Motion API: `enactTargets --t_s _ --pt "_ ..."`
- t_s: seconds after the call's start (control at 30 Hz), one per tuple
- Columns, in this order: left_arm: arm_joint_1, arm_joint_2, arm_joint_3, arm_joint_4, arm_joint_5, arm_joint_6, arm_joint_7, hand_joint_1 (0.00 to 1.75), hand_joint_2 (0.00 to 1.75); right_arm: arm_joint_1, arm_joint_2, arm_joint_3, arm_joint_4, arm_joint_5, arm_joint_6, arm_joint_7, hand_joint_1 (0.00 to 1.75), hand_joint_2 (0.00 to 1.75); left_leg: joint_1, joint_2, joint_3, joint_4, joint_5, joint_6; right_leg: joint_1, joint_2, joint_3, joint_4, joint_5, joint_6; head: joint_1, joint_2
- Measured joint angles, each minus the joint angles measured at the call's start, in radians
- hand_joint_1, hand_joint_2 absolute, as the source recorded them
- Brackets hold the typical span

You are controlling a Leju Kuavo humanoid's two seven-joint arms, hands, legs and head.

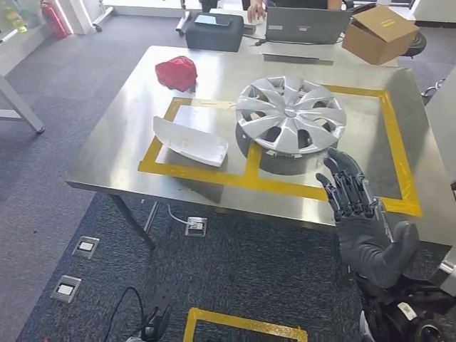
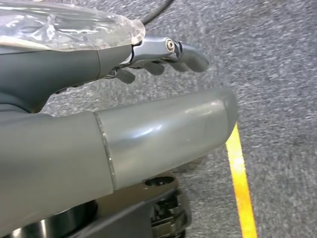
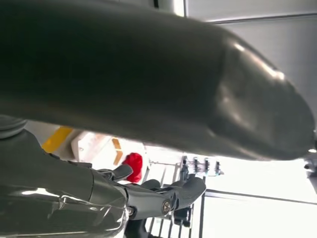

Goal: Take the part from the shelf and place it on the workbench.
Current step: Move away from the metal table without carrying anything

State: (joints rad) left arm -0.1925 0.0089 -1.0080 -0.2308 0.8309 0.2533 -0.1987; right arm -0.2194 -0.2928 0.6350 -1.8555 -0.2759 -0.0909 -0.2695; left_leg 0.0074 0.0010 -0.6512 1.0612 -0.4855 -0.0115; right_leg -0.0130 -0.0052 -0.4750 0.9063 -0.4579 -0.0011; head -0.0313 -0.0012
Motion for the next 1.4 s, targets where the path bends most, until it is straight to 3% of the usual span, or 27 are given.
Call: enactTargets --t_s 0.03,0.07,0.1,0.13,0.2,0.27,0.3,0.4,0.47,0.53,0.57,0.6,0.63,0.67,0.73,0.8,0.87,0.93,1.0,1.07,1.1,1.13,1.17,1.27,1.3,1.4 --pt "0.000 0.000 0.000 0.000 0.001 0.000 0.000 0.00 0.00 0.000 0.000 0.000 0.000 -0.001 -0.001 0.000 0.00 0.00 0.002 0.000 -0.023 0.071 -0.045 -0.006 0.000 -0.001 -0.012 0.000 0.009 -0.003 -0.003 0.000" --pt "0.000 0.001 0.000 0.000 0.003 0.000 0.000 0.00 0.00 -0.001 0.000 0.001 0.000 -0.002 -0.001 0.001 0.00 0.00 0.005 0.000 -0.039 0.135 -0.072 -0.011 -0.001 -0.002 -0.024 0.001 0.018 -0.002 -0.004 0.000" --pt "0.001 0.002 0.000 0.000 0.005 0.000 0.000 0.00 0.00 -0.001 0.001 0.002 0.000 -0.003 -0.001 0.001 0.00 0.00 0.007 0.000 -0.044 0.175 -0.077 -0.015 -0.001 -0.002 -0.034 0.001 0.026 0.000 -0.005 0.000" --pt "0.001 0.002 0.000 0.000 0.006 0.000 0.000 0.00 0.00 -0.001 0.001 0.003 0.000 -0.004 -0.001 0.002 0.00 0.00 0.009 0.000 -0.031 0.179 -0.060 -0.019 -0.002 -0.003 -0.044 0.003 0.033 0.002 -0.005 0.000" --pt "0.001 0.004 0.000 0.000 0.008 0.000 -0.001 0.00 0.00 -0.003 0.002 0.005 0.000 -0.005 -0.001 0.003 0.00 0.00 0.014 0.001 0.052 0.073 -0.005 -0.023 -0.005 -0.003 -0.059 0.011 0.044 0.011 -0.008 0.000" --pt "-0.001 0.004 0.000 0.000 0.009 0.000 -0.003 0.00 0.00 -0.008 0.002 0.006 0.000 -0.006 0.000 0.003 0.00 0.00 0.015 -0.001 0.142 -0.070 0.013 -0.020 -0.004 -0.003 -0.076 0.025 0.050 0.022 -0.014 0.000" --pt "-0.001 0.004 0.000 0.000 0.010 0.000 -0.004 0.00 0.00 -0.010 0.002 0.006 0.000 -0.006 0.000 0.003 0.00 0.00 0.014 -0.002 0.164 -0.111 0.010 -0.016 -0.003 -0.002 -0.081 0.031 0.054 0.028 -0.016 0.000" --pt "0.002 0.004 0.000 0.000 0.010 0.000 -0.004 0.00 0.00 -0.013 0.002 0.007 0.000 -0.008 0.001 0.003 0.00 0.00 0.012 -0.005 0.159 -0.124 0.010 0.009 -0.003 -0.002 -0.090 0.038 0.061 0.048 -0.010 0.000" --pt "0.002 0.005 0.000 0.000 0.010 0.000 -0.004 0.00 0.00 -0.014 0.002 0.007 0.000 -0.009 0.001 0.003 0.00 0.00 0.012 -0.003 0.149 -0.126 0.020 0.027 -0.006 -0.001 -0.115 0.090 0.019 0.055 -0.004 0.000" --pt "0.001 0.005 0.000 0.000 0.009 0.000 -0.004 0.00 0.00 -0.014 0.002 0.007 0.001 -0.012 0.001 0.003 0.00 0.00 0.009 -0.001 0.136 -0.126 0.030 0.040 -0.006 0.000 -0.169 0.229 -0.067 0.058 0.003 0.000" --pt "0.001 0.005 0.000 0.000 0.008 0.000 -0.004 0.00 0.00 -0.013 0.002 0.008 0.002 -0.013 0.001 0.003 0.00 0.00 0.006 -0.001 0.129 -0.125 0.035 0.044 -0.005 0.000 -0.192 0.300 -0.099 0.059 0.005 0.000" --pt "0.001 0.005 0.000 0.000 0.007 0.000 -0.003 0.00 0.00 -0.013 0.002 0.008 0.003 -0.015 0.001 0.003 0.00 0.00 0.003 0.000 0.124 -0.125 0.039 0.046 -0.005 0.001 -0.201 0.341 -0.113 0.057 0.006 0.000" --pt "0.001 0.005 0.000 0.000 0.006 0.000 -0.002 0.00 0.00 -0.013 0.002 0.008 0.004 -0.016 0.000 0.003 0.00 0.00 0.000 -0.001 0.120 -0.124 0.042 0.047 -0.004 0.001 -0.189 0.339 -0.106 0.054 0.007 0.000" --pt "0.001 0.006 0.000 0.000 0.006 0.000 -0.001 0.00 0.00 -0.012 0.002 0.008 0.005 -0.016 0.000 0.003 0.00 0.00 -0.002 -0.002 0.117 -0.123 0.045 0.047 -0.002 0.001 -0.156 0.293 -0.081 0.048 0.007 0.000" --pt "0.000 0.005 0.000 0.000 0.004 -0.001 0.000 0.00 0.00 -0.013 0.002 0.007 0.006 -0.017 -0.001 0.001 0.00 0.00 -0.007 -0.003 0.113 -0.122 0.051 0.043 0.007 0.002 -0.066 0.145 -0.025 0.029 0.007 0.000" --pt "-0.002 0.005 0.000 0.000 0.002 -0.002 0.001 0.00 0.00 -0.014 0.003 0.006 0.006 -0.017 -0.002 -0.001 0.00 0.00 -0.008 -0.003 0.105 -0.118 0.058 0.036 0.015 0.003 -0.021 0.052 -0.001 0.018 0.008 0.000" --pt "-0.003 0.005 0.000 0.000 0.000 -0.004 0.002 0.00 0.00 -0.013 0.003 0.006 0.006 -0.017 -0.002 -0.003 0.00 0.00 -0.007 0.000 0.096 -0.116 0.068 0.025 0.018 0.003 -0.024 0.038 0.003 0.014 0.009 0.000" --pt "-0.003 0.007 0.000 0.000 0.000 -0.005 0.004 0.00 0.00 -0.013 0.006 0.006 0.006 -0.017 0.000 -0.006 0.00 0.00 -0.007 0.000 0.086 -0.101 0.053 0.014 0.012 -0.001 -0.029 0.025 0.017 0.006 0.010 0.000" --pt "-0.004 0.010 0.000 0.000 0.003 -0.005 0.005 0.00 0.00 -0.013 0.011 0.005 0.007 -0.017 0.005 -0.009 0.00 0.00 -0.005 -0.001 0.047 -0.010 -0.017 0.004 0.005 -0.004 -0.041 0.015 0.034 -0.002 0.006 0.000" --pt "-0.004 0.011 0.000 0.000 0.004 -0.005 0.005 0.00 0.00 -0.011 0.015 0.005 0.009 -0.017 0.009 -0.010 0.00 0.00 -0.002 -0.001 -0.008 0.130 -0.095 -0.005 0.005 -0.005 -0.063 0.018 0.048 -0.006 0.002 0.000" --pt "-0.003 0.011 0.000 0.000 0.004 -0.005 0.005 0.00 0.00 -0.010 0.016 0.005 0.010 -0.017 0.010 -0.010 0.00 0.00 -0.001 -0.001 -0.020 0.173 -0.112 -0.008 0.005 -0.005 -0.074 0.020 0.054 -0.005 0.001 0.000" --pt "-0.002 0.012 0.000 0.000 0.004 -0.005 0.005 0.00 0.00 -0.010 0.016 0.005 0.011 -0.017 0.010 -0.010 0.00 0.00 0.000 -0.001 -0.012 0.175 -0.109 -0.009 0.005 -0.005 -0.084 0.023 0.059 -0.004 0.001 0.000" --pt "-0.001 0.013 0.000 0.000 0.004 -0.005 0.005 0.00 0.00 -0.009 0.017 0.005 0.012 -0.017 0.010 -0.010 0.00 0.00 0.002 -0.001 0.019 0.134 -0.088 -0.010 0.005 -0.005 -0.094 0.027 0.064 -0.002 0.000 0.000" --pt "-0.006 0.016 0.000 0.000 0.003 -0.005 0.005 0.00 0.00 -0.008 0.017 0.003 0.013 -0.017 0.010 -0.013 0.00 0.00 0.003 -0.003 0.145 -0.080 -0.014 -0.001 0.007 -0.003 -0.116 0.040 0.077 0.010 -0.002 0.000" --pt "-0.007 0.016 0.000 0.000 0.003 -0.005 0.006 0.00 0.00 -0.008 0.017 0.001 0.013 -0.017 0.010 -0.014 0.00 0.00 0.002 -0.005 0.161 -0.114 -0.004 0.006 0.008 -0.002 -0.120 0.043 0.082 0.016 -0.002 0.000" --pt "-0.005 0.015 0.000 0.000 0.003 -0.005 0.007 0.00 0.00 -0.007 0.017 -0.002 0.014 -0.017 0.011 -0.015 0.00 0.00 -0.001 -0.006 0.150 -0.119 0.012 0.031 0.008 -0.001 -0.127 0.044 0.094 0.033 0.001 0.000"
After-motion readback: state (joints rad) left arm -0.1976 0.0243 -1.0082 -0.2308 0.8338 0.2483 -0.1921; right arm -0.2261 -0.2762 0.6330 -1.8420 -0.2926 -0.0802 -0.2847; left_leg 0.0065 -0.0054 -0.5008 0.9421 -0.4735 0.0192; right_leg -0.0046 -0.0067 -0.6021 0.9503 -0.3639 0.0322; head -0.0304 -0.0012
